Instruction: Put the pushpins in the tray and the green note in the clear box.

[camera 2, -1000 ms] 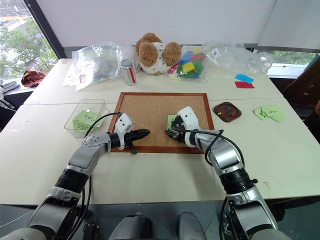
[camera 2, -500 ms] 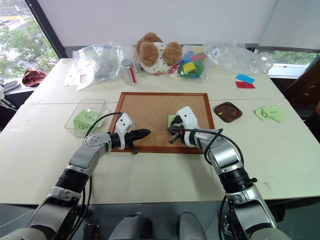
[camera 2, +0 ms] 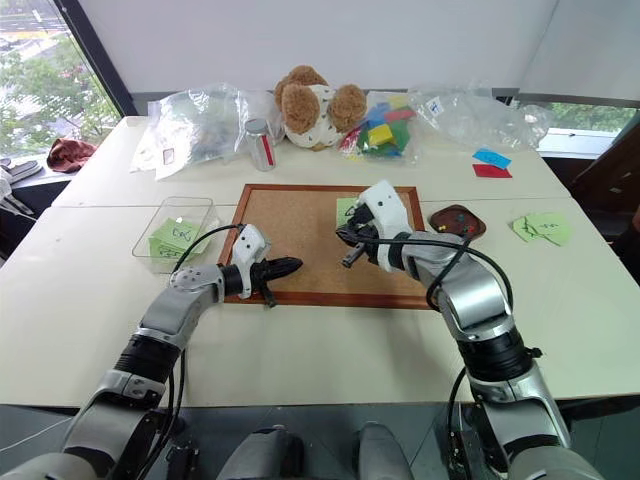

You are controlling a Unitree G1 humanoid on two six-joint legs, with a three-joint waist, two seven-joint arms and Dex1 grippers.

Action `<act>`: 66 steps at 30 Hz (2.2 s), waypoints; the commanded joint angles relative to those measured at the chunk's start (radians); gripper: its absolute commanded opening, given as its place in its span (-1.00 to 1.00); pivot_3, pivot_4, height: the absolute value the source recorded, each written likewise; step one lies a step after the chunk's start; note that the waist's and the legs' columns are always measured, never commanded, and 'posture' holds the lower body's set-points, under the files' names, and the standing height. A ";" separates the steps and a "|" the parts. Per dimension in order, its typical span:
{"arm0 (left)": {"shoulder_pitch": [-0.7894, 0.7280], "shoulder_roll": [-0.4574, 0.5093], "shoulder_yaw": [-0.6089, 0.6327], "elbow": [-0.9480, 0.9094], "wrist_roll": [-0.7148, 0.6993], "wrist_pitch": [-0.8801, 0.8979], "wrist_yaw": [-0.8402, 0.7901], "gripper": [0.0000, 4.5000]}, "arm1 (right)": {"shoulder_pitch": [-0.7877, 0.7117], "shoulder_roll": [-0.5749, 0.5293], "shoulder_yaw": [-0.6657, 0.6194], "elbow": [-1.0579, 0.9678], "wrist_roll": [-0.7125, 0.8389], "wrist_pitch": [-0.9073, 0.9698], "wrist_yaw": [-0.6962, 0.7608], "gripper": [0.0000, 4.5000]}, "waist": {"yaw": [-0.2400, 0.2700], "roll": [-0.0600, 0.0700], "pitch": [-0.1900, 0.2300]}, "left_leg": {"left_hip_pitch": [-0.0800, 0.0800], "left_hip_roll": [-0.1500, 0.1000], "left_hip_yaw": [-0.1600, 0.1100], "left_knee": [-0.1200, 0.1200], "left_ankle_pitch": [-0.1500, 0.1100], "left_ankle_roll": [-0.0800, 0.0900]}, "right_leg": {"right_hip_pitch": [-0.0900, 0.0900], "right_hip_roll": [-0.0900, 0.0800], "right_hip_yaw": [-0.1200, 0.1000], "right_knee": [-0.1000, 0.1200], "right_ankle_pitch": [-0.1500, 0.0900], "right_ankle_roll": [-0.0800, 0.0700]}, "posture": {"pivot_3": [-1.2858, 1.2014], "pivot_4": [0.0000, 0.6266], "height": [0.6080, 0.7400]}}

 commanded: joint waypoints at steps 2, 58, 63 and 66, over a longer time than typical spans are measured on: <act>-0.033 0.009 0.040 -0.058 -0.089 0.149 -0.034 -0.19 | -0.004 -0.040 -0.022 -0.094 0.030 0.015 0.020 -1.00 | -0.002 0.000 0.000 | -0.001 0.000 0.000 0.000 0.000 0.000 | -0.001 0.000 0.000 0.000 0.000 0.000 | 0.03 -0.52 1.00; -0.131 -0.312 0.525 -0.017 -0.712 0.739 0.498 -0.98 | -0.150 -0.137 -0.059 -0.207 0.178 0.145 0.066 -1.00 | -0.001 -0.006 0.005 | -0.004 0.000 0.000 0.000 0.005 -0.008 | -0.005 0.000 0.000 0.000 0.000 0.000 | 0.03 -0.52 1.00; -0.150 -0.332 0.585 -0.038 -0.776 0.719 0.562 -0.98 | -0.139 -0.184 -0.167 0.027 0.122 0.076 0.024 -1.00 | 0.002 -0.006 0.005 | -0.004 -0.001 0.000 0.001 0.004 -0.008 | -0.004 0.000 0.000 0.000 0.000 0.000 | 0.03 -0.52 1.00; -0.157 -0.350 0.623 -0.065 -0.829 0.718 0.621 -0.98 | -0.139 -0.216 -0.202 0.224 0.067 -0.007 -0.007 -1.00 | 0.004 -0.007 0.005 | -0.004 -0.001 0.000 0.001 0.004 -0.008 | -0.004 0.000 0.000 0.000 0.000 0.000 | 0.03 -0.52 1.00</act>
